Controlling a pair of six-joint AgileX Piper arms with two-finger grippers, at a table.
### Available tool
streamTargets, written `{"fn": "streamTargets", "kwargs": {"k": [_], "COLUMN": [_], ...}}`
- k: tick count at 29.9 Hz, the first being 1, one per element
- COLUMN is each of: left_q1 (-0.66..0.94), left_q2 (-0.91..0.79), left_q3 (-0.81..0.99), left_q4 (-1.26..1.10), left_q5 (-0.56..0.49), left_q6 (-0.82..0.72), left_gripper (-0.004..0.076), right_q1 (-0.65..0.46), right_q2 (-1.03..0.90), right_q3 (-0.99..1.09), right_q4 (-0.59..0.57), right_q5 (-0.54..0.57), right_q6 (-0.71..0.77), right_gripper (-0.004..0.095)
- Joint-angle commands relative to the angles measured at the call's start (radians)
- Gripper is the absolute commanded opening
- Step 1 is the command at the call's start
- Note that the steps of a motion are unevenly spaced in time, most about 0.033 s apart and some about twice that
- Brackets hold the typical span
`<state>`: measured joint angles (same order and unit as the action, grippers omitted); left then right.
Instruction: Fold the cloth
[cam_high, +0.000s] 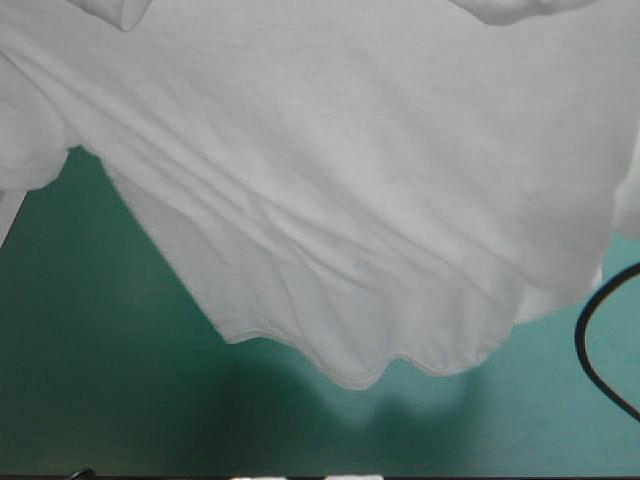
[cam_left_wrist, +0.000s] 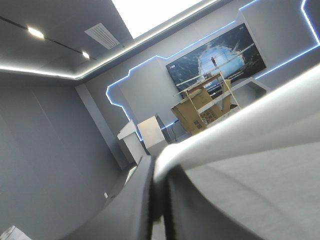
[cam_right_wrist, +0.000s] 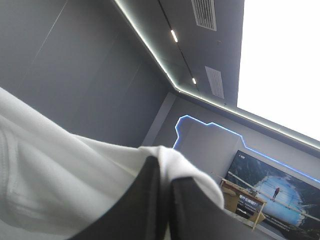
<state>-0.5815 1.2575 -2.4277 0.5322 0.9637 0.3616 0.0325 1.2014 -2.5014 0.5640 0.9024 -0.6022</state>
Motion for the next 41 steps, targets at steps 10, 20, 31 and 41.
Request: {"fn": "streamTargets", "kwargs": {"k": [10,20,31,41], "left_q1": [0.000,0.304,0.405,0.401], "left_q2": [0.166,0.474,0.913,1.097], "left_q3": [0.074,0.204,-0.035,-0.030], "left_q4": [0.116,-0.321,-0.626,-0.706], "left_q5": [0.061,-0.165,-0.257,-0.214], "left_q6": [-0.082,-0.030,0.073,0.079], "left_gripper": [0.0019,0.0019,0.0019,0.0019], "right_q1": [-0.007,-0.032,-0.116,-0.117], "right_q2": [0.086,0.249,0.665,0.855], "right_q3": [0.209,0.549,0.476,0.474], "right_q4": [-0.240,-0.399,-0.214,-0.226], "right_q5": [-0.011,-0.217,-0.363,-0.384], "right_q6": [0.080,0.121,0.034,0.038], "right_gripper": [0.0000,0.0000,-0.0017,-0.0017]}}
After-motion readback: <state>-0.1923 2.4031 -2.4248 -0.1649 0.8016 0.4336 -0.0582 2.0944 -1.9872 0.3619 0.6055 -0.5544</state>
